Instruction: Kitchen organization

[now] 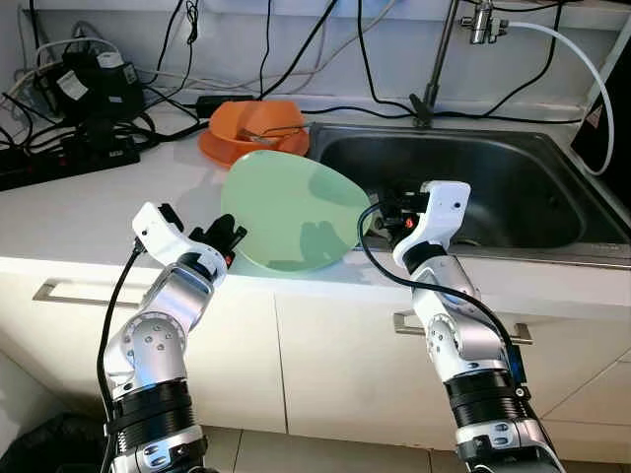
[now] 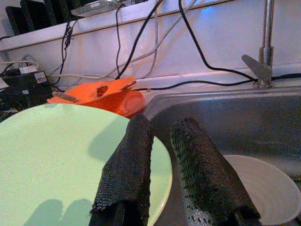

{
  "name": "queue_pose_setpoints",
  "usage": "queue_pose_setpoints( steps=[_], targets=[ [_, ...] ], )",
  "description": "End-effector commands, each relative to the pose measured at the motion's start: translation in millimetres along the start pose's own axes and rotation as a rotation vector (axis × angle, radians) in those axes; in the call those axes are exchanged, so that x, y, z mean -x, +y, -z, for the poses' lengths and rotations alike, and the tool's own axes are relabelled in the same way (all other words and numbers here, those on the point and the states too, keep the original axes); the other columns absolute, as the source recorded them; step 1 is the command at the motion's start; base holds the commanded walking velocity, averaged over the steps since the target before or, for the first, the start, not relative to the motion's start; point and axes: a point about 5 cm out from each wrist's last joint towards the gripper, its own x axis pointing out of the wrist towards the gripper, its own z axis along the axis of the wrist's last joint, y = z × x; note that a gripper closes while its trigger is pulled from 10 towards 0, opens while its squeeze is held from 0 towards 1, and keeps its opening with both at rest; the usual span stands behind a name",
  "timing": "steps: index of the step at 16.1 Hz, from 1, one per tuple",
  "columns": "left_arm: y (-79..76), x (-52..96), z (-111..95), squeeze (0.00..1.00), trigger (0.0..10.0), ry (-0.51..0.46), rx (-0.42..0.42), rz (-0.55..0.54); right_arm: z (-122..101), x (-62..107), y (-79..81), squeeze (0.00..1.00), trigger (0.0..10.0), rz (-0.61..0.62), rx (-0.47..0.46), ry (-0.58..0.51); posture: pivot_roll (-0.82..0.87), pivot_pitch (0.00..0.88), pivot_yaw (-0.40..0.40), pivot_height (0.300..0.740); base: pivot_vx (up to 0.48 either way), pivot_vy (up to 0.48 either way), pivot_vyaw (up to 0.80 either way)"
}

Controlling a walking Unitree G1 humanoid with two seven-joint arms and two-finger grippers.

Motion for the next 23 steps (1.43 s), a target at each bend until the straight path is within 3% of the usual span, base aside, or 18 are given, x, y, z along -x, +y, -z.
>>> queue_pose_setpoints(
  steps=[1, 2, 14, 23],
  targets=[
    [-10.9, -0.9, -1.5, 0.00, 10.0, -0.010, -0.004, 0.053, -5.2, -3.6, -0.4, 0.00, 10.0, 0.005, -0.002, -0.011, 0.02, 0.000, 0.008, 0.740, 0.000, 0.000, 0.00],
    [-11.9, -1.0, -1.6, 0.00, 0.0, -0.016, 0.002, 0.062, -5.3, -3.6, -0.4, 0.00, 10.0, 0.006, -0.003, -0.012, 0.02, 0.000, 0.008, 0.740, 0.000, 0.000, 0.00],
    [-28.3, -1.4, -3.5, 0.00, 0.0, -0.061, -0.016, 0.132, -3.6, -3.8, -0.4, 0.00, 10.0, 0.011, -0.010, -0.009, 0.02, 0.000, 0.003, 0.740, 0.000, 0.000, 0.00],
    [-40.8, -0.7, -8.9, 0.00, 0.0, -0.108, 0.022, 0.202, -4.6, -4.6, -1.6, 0.00, 10.0, 0.019, -0.012, -0.012, 0.02, 0.000, 0.003, 0.740, 0.000, 0.000, 0.00]
  ],
)
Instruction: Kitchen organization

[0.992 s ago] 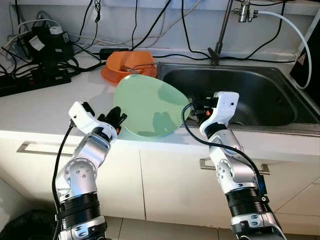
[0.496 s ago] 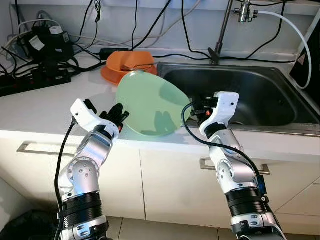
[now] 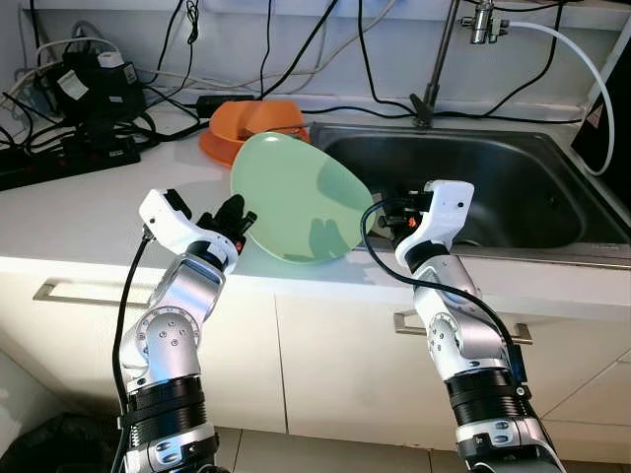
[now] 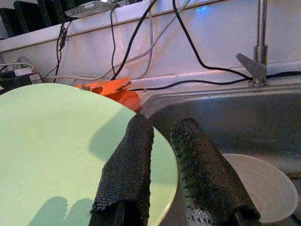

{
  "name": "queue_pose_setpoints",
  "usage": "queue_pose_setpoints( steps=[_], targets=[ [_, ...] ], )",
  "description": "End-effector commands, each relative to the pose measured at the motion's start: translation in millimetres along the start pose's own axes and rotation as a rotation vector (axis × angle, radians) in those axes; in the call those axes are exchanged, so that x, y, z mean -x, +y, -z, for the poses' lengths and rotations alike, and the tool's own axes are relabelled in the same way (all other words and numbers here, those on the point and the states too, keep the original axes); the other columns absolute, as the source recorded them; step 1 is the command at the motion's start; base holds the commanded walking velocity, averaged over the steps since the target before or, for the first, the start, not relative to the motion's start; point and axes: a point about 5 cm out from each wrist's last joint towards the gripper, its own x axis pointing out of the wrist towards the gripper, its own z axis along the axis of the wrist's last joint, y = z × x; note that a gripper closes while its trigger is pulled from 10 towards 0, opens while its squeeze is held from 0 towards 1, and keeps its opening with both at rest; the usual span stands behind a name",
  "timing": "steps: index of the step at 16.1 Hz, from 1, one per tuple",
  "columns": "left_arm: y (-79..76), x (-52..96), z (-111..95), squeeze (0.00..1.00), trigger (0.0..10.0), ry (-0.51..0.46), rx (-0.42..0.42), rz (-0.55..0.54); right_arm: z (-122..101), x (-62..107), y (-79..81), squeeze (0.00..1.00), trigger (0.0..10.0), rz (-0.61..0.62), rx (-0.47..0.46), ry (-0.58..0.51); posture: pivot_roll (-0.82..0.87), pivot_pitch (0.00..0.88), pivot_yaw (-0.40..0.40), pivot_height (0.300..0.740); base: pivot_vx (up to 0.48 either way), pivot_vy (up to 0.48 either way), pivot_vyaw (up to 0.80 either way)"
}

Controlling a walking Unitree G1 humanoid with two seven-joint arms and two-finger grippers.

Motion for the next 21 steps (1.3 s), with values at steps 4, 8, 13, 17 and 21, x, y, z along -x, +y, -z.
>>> queue_pose_setpoints(
  steps=[4, 8, 13, 17, 21],
  targets=[
    [-26.9, -0.9, -13.1, 0.00, 0.0, -0.074, 0.016, 0.138, -4.5, -4.2, 1.0, 0.00, 10.0, 0.002, -0.006, -0.012, 0.02, 0.000, 0.002, 0.740, 0.000, 0.000, 0.00],
    [-35.4, 0.7, -19.7, 0.00, 0.0, -0.126, 0.057, 0.198, -4.6, -3.9, 0.9, 0.00, 10.0, 0.006, -0.007, -0.013, 0.02, 0.000, 0.003, 0.740, 0.000, 0.000, 0.00],
    [-40.3, 0.3, -24.5, 0.00, 10.0, -0.165, 0.054, 0.231, -5.7, -4.6, 0.6, 0.00, 10.0, 0.006, -0.006, -0.017, 0.02, 0.000, 0.001, 0.740, 0.000, 0.000, 0.00],
    [-43.4, 0.1, -23.6, 0.00, 10.0, -0.168, 0.051, 0.242, -7.2, -5.0, 0.4, 1.00, 10.0, -0.003, -0.024, -0.023, 0.02, 0.000, 0.004, 0.740, 0.000, 0.000, 0.00],
    [-43.2, -1.0, -24.8, 0.00, 10.0, -0.171, 0.054, 0.244, -11.8, -6.7, 1.6, 1.00, 10.0, -0.017, -0.077, -0.033, 0.02, 0.000, 0.008, 0.740, 0.000, 0.000, 0.00]
  ],
)
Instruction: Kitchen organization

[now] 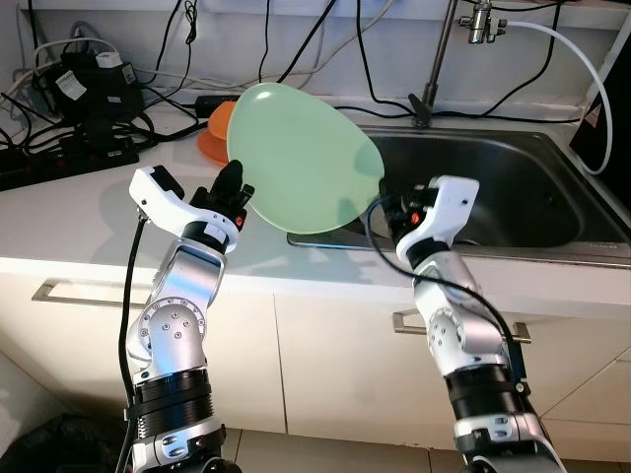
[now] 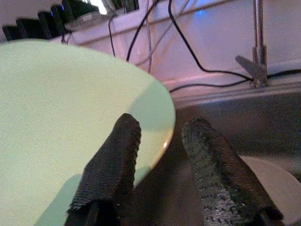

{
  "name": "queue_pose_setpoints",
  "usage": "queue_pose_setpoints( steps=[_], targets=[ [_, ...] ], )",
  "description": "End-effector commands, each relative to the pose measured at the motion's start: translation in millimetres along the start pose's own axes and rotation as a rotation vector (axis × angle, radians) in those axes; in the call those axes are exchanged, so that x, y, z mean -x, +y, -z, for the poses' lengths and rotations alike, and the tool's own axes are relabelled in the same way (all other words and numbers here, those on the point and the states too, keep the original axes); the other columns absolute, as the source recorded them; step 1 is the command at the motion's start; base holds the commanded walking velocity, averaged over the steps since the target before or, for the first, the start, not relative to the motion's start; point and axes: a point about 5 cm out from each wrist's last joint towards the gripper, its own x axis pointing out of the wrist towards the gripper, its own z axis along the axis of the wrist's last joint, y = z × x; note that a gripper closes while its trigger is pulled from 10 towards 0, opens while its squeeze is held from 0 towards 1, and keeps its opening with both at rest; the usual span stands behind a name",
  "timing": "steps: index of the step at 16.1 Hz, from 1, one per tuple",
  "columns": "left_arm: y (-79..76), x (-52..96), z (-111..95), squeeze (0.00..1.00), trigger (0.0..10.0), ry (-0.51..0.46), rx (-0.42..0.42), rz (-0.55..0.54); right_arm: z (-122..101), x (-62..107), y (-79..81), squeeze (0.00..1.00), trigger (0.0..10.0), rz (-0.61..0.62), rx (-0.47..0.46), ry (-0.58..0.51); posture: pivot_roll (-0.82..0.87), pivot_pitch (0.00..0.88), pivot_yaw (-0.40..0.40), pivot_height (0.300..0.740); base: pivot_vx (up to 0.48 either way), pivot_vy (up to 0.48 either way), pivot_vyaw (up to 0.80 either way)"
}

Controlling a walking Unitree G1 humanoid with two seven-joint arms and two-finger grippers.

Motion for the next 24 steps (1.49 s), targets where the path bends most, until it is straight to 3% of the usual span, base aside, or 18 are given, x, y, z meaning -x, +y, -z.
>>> queue_pose_setpoints(
  steps=[1, 2, 3, 7, 9, 11, 13, 15, 20, 24],
  targets=[
    [-18.4, -4.1, -9.3, 0.00, 10.0, -0.045, -0.005, 0.088, -6.5, -2.3, 1.2, 1.00, 10.0, -0.009, -0.010, -0.014, 0.02, 0.000, 0.008, 0.740, 0.000, 0.000, 0.00],
    [-18.6, -3.9, -9.3, 0.00, 10.0, -0.045, -0.006, 0.090, -8.1, -2.7, -0.8, 1.00, 10.0, 0.003, -0.005, -0.018, 0.01, 0.000, 0.009, 0.740, 0.000, 0.000, 0.00],
    [-18.5, -3.5, -11.7, 0.00, 10.0, -0.060, -0.003, 0.087, -10.9, -3.4, -6.1, 0.00, 10.0, 0.030, -0.038, -0.023, 0.01, 0.000, 0.009, 0.740, 0.000, 0.000, 0.00],
    [-17.3, -5.0, -19.3, 0.00, 10.0, -0.095, -0.002, 0.081, -18.1, -7.1, -16.3, 0.00, 10.0, 0.091, -0.271, -0.036, 0.01, 0.000, 0.009, 0.740, 0.000, 0.000, 0.00],
    [-17.9, -5.9, -22.5, 0.00, 10.0, -0.107, -0.009, 0.087, -12.5, -7.9, -19.4, 0.00, 10.0, 0.111, -0.540, 0.002, 0.01, 0.000, 0.006, 0.740, 0.000, 0.000, 0.00],
    [-17.0, -5.9, -22.6, 0.00, 10.0, -0.108, -0.010, 0.084, -6.6, -6.7, -18.5, 0.00, 10.0, 0.103, -0.692, 0.028, 0.01, 0.000, 0.006, 0.740, 0.000, 0.000, 0.00],
    [-17.1, -6.1, -22.8, 0.00, 10.0, -0.110, -0.010, 0.084, -5.0, -6.4, -16.3, 0.00, 10.0, 0.087, -0.750, 0.039, 0.02, 0.000, 0.004, 0.740, 0.000, 0.000, 0.00],
    [-18.0, -7.8, -21.2, 0.00, 10.0, -0.104, -0.006, 0.089, -7.5, -6.5, -11.1, 0.00, 10.0, 0.037, -0.891, 0.035, 0.02, 0.000, 0.004, 0.740, 0.000, 0.000, 0.00],
    [-20.8, -9.9, -14.8, 0.00, 10.0, -0.077, 0.012, 0.108, -21.6, -2.6, 0.7, 0.00, 10.0, -0.128, -0.974, -0.001, 0.01, 0.000, 0.008, 0.740, 0.000, 0.000, 0.00],
    [-24.4, -11.6, -5.3, 0.00, 10.0, -0.042, 0.038, 0.127, -20.2, -0.2, 2.6, 0.00, 10.0, -0.148, -0.983, 0.010, 0.01, 0.000, 0.008, 0.740, 0.000, 0.000, 0.00]
  ],
)
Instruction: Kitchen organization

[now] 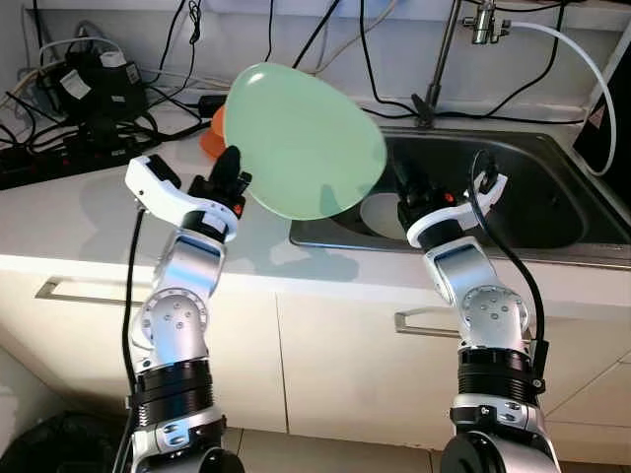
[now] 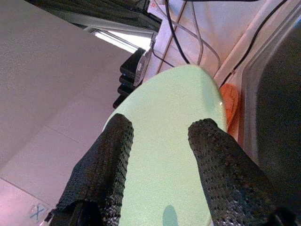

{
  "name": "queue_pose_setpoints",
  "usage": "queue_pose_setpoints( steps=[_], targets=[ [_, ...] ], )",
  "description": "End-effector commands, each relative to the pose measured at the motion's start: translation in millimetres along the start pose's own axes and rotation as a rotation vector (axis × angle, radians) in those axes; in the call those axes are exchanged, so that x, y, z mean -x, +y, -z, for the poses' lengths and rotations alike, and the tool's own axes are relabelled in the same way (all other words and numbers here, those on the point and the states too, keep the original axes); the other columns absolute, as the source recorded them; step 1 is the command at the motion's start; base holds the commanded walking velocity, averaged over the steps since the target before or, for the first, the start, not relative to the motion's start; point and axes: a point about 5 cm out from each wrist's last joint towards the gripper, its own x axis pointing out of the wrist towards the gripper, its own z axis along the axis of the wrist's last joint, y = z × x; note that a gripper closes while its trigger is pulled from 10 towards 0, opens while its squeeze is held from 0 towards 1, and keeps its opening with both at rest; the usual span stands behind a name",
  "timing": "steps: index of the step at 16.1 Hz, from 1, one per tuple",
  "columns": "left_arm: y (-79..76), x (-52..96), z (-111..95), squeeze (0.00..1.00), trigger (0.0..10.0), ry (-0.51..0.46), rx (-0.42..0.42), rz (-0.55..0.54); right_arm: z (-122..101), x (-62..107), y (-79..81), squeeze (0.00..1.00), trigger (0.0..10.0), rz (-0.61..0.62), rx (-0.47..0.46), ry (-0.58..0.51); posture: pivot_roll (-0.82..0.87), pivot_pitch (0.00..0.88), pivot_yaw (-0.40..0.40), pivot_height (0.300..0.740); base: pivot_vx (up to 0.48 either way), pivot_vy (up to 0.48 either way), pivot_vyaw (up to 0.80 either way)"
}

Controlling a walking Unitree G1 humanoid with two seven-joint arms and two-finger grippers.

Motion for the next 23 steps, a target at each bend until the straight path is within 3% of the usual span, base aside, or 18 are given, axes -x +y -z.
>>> queue_pose_setpoints(
  steps=[1, 23],
  targets=[
    [-18.1, -4.9, -1.2, 0.00, 10.0, -0.009, 0.024, 0.083, 3.9, 1.7, 1.8, 0.00, 10.0, -0.016, -0.012, 0.005, 0.01, 0.000, 0.007, 0.740, 0.000, 0.000, 0.00],
    [-27.5, -5.5, -0.6, 0.00, 10.0, -0.010, 0.117, 0.144, 7.3, 1.7, 0.1, 0.00, 10.0, -0.003, 0.035, 0.011, 0.01, 0.000, 0.009, 0.740, 0.000, 0.000, 0.00]
  ],
)
